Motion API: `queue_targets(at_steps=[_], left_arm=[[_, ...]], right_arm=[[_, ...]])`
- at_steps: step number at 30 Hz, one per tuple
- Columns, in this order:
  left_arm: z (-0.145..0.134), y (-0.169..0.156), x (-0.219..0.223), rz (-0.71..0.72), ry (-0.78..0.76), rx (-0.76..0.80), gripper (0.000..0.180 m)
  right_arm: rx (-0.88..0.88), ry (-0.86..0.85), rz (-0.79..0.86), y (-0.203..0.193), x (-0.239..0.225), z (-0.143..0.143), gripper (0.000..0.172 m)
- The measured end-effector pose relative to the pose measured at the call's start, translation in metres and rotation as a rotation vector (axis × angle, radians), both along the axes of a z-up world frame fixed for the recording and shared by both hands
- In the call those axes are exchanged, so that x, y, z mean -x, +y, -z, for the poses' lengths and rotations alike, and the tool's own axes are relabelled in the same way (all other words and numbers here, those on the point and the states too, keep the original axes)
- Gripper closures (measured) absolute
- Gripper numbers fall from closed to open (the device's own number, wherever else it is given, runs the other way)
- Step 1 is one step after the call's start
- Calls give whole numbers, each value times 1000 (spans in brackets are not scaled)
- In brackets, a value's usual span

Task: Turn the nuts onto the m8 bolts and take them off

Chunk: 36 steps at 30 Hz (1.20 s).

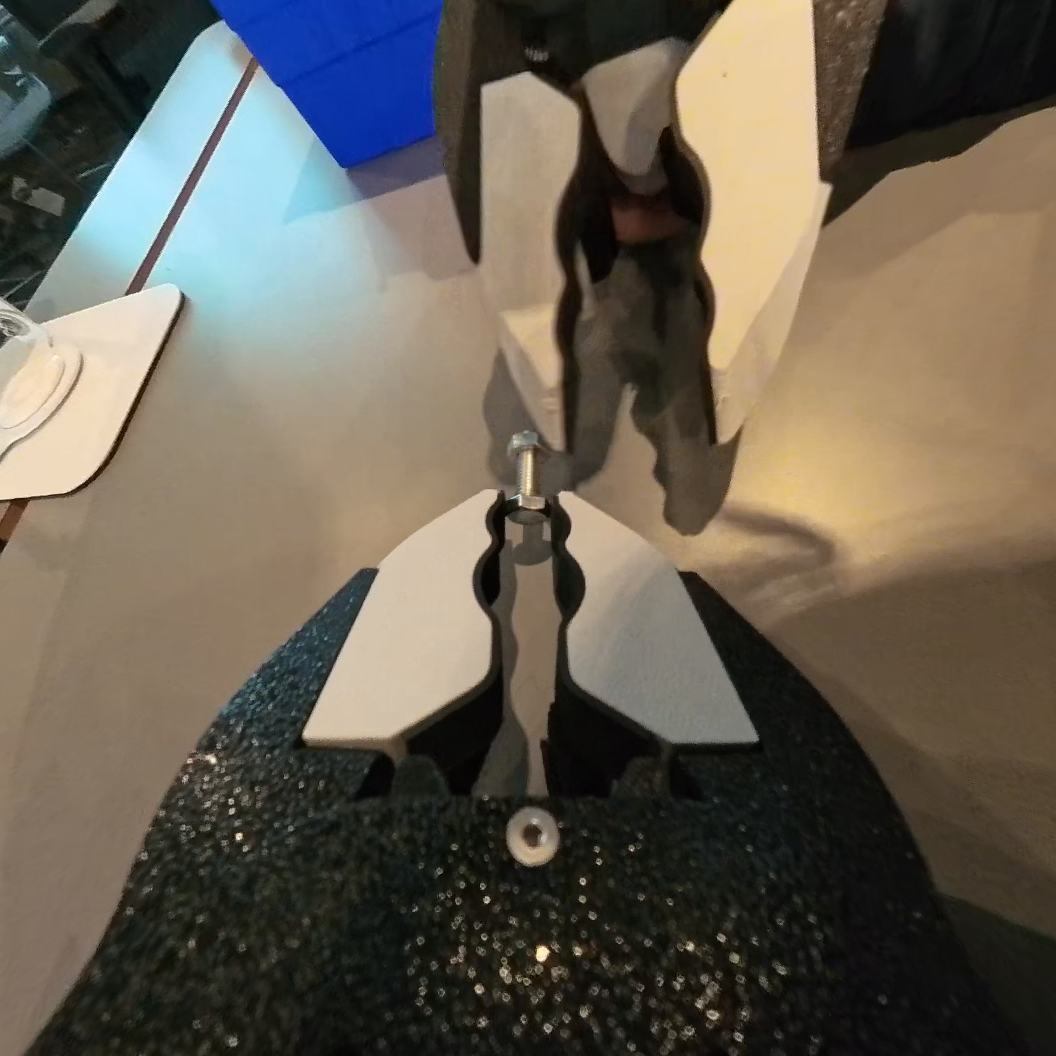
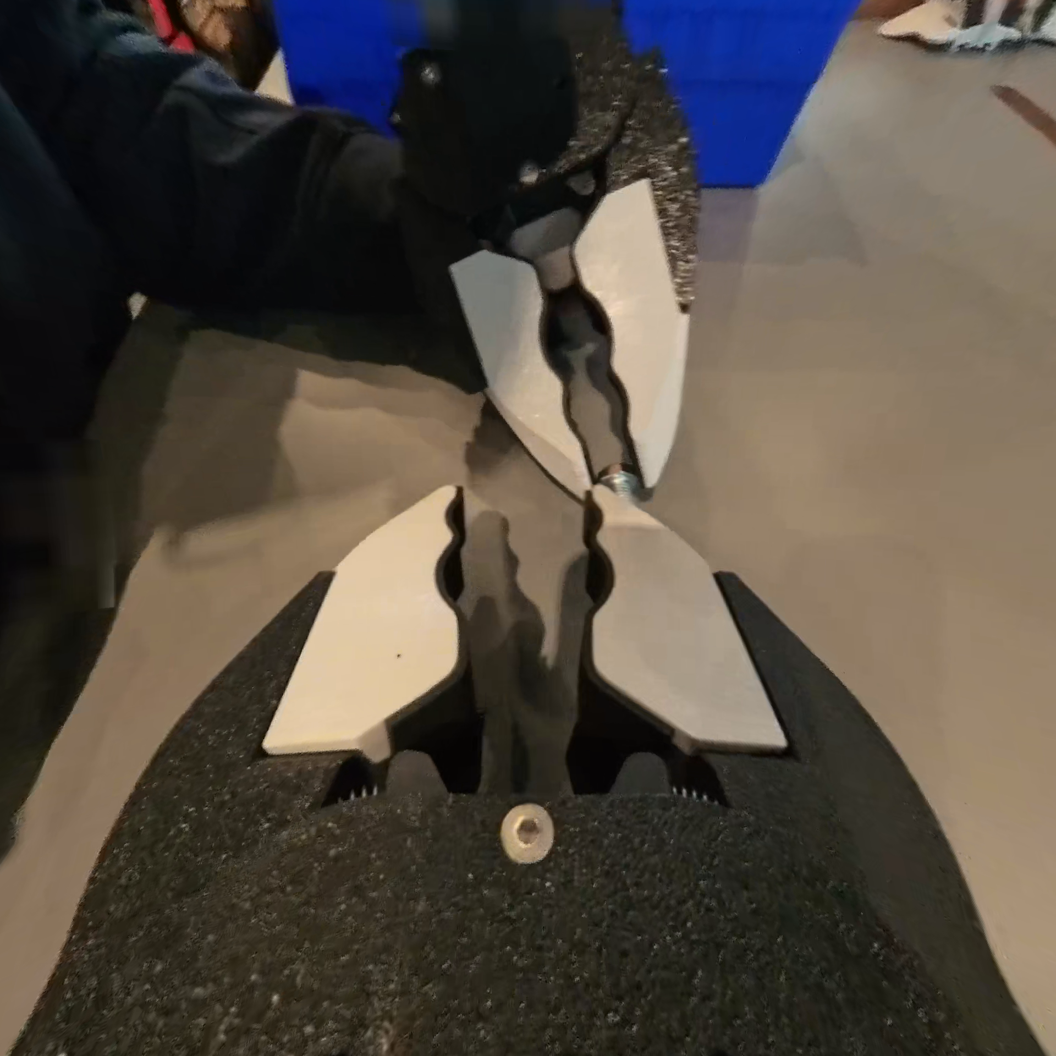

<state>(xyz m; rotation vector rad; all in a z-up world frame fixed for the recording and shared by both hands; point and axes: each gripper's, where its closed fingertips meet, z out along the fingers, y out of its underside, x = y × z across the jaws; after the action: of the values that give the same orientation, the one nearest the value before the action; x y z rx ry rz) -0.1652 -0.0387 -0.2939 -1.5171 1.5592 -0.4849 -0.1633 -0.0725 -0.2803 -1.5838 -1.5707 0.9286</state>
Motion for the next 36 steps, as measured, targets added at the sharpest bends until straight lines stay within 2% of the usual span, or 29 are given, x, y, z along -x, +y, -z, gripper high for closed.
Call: queue_targets(at_steps=[1, 3, 9, 10, 12, 14, 17, 22, 25, 26, 27, 32, 36], left_arm=[[-1, 0, 0, -1, -4, 3, 166], [-1, 0, 0, -1, -11, 5, 166], [-2, 0, 0, -2, -16, 3, 166], [-2, 0, 0, 1, -16, 5, 166], [-1, 0, 0, -3, -8, 2, 166], [0, 0, 0, -1, -7, 3, 166], [-1, 0, -1, 0, -11, 5, 166], [-1, 0, -1, -2, -14, 2, 166], [-1, -1, -1, 4, -15, 8, 166], [0, -1, -1, 4, -4, 3, 166], [1, 0, -1, -4, 3, -4, 166], [-1, 0, -1, -4, -13, 3, 166], [-2, 0, -1, -3, -20, 1, 166]], right_arm=[[3, 5, 29, 5, 0, -1, 123], [-11, 9, 80, 13, 0, -1, 115], [-41, -51, 87, 13, 1, 7, 114], [-46, -48, 77, 12, 1, 7, 116], [-20, -7, -27, -4, -1, 1, 149], [2, 16, 5, 1, -2, -2, 142], [4, 17, 92, 15, -2, -2, 118], [1, -20, 108, 17, -2, 3, 114], [10, -29, 64, 10, -3, 5, 118], [30, -4, 4, 2, -5, 1, 141], [64, 29, -56, -8, -5, -4, 155], [54, 47, 83, 14, -4, -6, 118], [27, -14, 124, 19, -4, 3, 113]])
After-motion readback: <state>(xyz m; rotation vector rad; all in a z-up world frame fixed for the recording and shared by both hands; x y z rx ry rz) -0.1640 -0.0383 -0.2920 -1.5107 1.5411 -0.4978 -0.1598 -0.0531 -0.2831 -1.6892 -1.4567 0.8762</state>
